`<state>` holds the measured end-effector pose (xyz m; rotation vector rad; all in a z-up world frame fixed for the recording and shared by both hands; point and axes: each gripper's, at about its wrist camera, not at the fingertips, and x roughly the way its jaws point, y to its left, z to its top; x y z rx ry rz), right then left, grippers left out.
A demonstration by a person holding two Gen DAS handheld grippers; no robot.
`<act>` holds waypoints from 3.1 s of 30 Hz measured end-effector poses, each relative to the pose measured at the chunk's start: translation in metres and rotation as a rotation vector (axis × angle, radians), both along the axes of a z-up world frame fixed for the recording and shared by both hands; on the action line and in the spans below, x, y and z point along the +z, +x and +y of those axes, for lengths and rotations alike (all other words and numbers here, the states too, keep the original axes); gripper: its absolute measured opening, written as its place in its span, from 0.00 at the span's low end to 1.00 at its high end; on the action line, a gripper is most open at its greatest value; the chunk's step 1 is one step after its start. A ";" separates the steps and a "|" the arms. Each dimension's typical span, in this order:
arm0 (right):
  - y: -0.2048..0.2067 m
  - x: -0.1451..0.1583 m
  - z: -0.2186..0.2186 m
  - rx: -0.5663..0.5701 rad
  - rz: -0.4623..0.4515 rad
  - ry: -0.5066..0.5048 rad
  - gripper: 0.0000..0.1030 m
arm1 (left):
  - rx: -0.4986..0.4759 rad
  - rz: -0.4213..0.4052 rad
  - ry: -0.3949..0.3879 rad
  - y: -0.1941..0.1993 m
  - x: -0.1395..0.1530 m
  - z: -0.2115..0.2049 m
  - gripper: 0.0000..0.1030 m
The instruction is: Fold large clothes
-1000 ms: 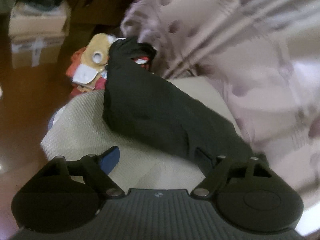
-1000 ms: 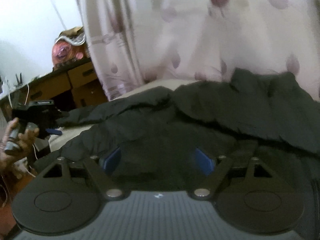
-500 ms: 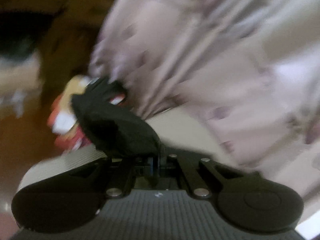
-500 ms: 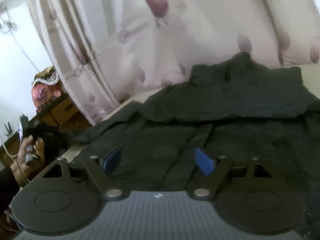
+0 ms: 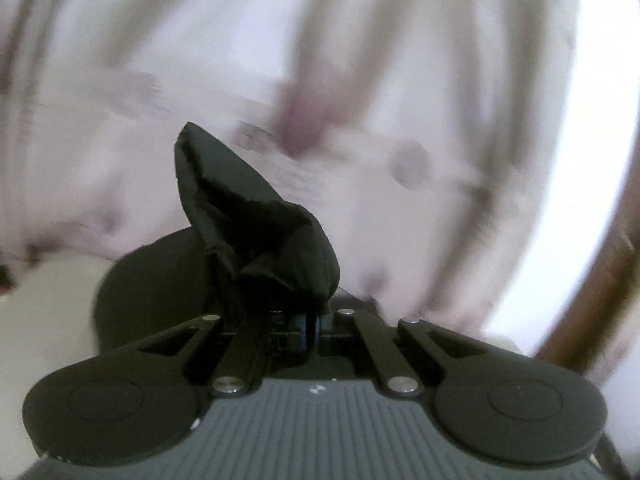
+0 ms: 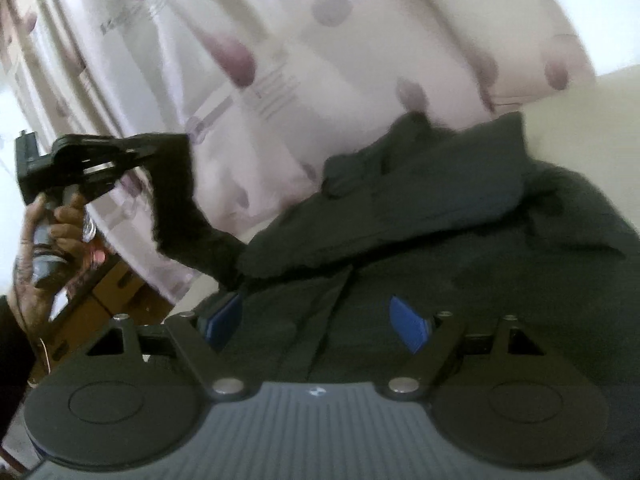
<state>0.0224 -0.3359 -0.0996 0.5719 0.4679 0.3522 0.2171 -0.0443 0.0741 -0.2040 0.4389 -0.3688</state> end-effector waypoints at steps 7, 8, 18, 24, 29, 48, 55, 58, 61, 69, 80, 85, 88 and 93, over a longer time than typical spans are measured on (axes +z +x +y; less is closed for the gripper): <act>-0.012 -0.004 -0.039 -0.064 0.000 0.009 0.84 | -0.194 0.078 0.106 0.016 -0.072 -0.114 0.04; -0.012 -0.006 -0.044 -0.068 0.006 0.014 0.84 | -0.210 0.090 0.115 0.018 -0.084 -0.123 0.09; -0.006 -0.003 -0.063 -0.082 -0.003 0.026 0.84 | -0.244 -0.126 0.176 -0.035 -0.118 -0.114 1.00; 0.036 0.022 -0.063 -0.078 -0.047 -0.022 0.84 | -0.182 -0.076 0.185 -0.037 -0.128 -0.074 0.95; 0.106 0.041 -0.054 -0.077 -0.030 -0.059 0.84 | -0.129 0.024 0.165 -0.024 -0.142 -0.038 0.89; 0.256 -0.029 -0.010 -0.101 0.242 -0.235 0.12 | 0.226 0.285 -0.014 0.014 -0.179 0.096 0.86; 0.139 0.026 -0.068 -0.073 0.110 -0.092 0.87 | 0.128 0.211 0.008 -0.070 -0.137 0.091 0.98; 0.054 0.036 -0.080 -0.029 0.080 -0.089 0.88 | 0.122 0.171 0.016 -0.121 -0.123 0.099 1.00; -0.032 0.034 -0.084 -0.078 0.092 -0.180 0.88 | 0.141 0.152 0.013 -0.171 -0.118 0.119 1.00; -0.174 -0.021 -0.104 -0.211 0.282 -0.078 0.89 | 0.246 0.290 0.012 -0.235 -0.150 0.178 1.00; -0.150 -0.060 -0.089 -0.190 0.328 0.241 0.79 | 0.131 0.379 -0.110 -0.221 -0.188 0.187 0.99; -0.135 -0.074 -0.087 -0.178 0.376 0.283 0.38 | 0.130 0.428 -0.139 -0.205 -0.207 0.190 0.90; -0.131 -0.082 -0.088 -0.177 0.391 0.295 0.31 | 0.118 0.488 -0.167 -0.193 -0.220 0.193 0.75; -0.136 -0.078 -0.087 -0.161 0.359 0.275 0.09 | 0.064 0.417 -0.097 -0.196 -0.215 0.192 0.28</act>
